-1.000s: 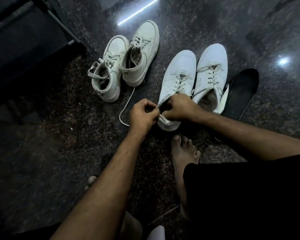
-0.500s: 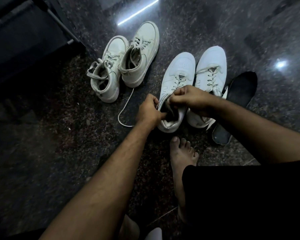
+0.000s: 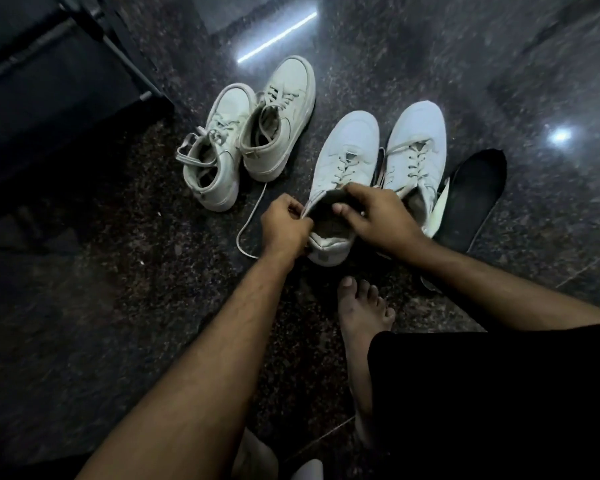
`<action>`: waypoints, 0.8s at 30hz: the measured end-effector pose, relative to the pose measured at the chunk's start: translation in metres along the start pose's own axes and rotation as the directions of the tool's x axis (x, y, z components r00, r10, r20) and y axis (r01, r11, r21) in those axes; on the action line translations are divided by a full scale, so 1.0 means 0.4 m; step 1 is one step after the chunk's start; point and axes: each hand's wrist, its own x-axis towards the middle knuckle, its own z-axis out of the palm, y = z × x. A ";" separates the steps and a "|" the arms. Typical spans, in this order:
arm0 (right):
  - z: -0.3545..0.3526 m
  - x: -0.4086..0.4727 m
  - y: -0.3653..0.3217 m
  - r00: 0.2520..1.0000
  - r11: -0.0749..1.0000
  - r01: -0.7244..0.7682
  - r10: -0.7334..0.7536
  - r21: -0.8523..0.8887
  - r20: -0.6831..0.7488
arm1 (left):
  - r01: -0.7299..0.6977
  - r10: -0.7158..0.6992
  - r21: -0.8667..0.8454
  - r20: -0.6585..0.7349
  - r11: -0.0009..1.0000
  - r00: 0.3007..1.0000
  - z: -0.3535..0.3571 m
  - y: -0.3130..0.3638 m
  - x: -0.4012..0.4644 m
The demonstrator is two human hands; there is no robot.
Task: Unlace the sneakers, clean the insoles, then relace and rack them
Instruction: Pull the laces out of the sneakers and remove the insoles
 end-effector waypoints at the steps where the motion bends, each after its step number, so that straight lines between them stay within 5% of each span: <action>1: -0.005 0.017 -0.005 0.997 0.994 -0.070 0.071 0.084 -0.017 | -0.001 0.001 -0.022 -0.038 1.000 0.999 -0.002 -0.001 0.003; 5: -0.037 0.075 -0.029 0.982 0.938 -0.184 0.187 0.292 0.019 | -0.069 0.062 -0.032 -0.177 0.997 0.982 -0.024 0.020 0.017; 12: -0.082 0.050 -0.048 0.996 0.946 -0.070 0.051 0.316 0.067 | -0.216 0.211 0.003 -0.229 0.976 0.950 -0.032 0.079 0.021; 18: -0.070 0.066 -0.008 0.979 0.781 -0.190 0.198 0.595 0.053 | -0.193 0.170 -0.110 -0.187 0.975 0.968 -0.016 0.035 0.013; 24: -0.056 0.085 -0.010 0.943 0.570 -0.289 0.307 0.769 0.127 | -0.415 0.414 0.006 0.060 0.910 0.908 0.002 -0.007 -0.054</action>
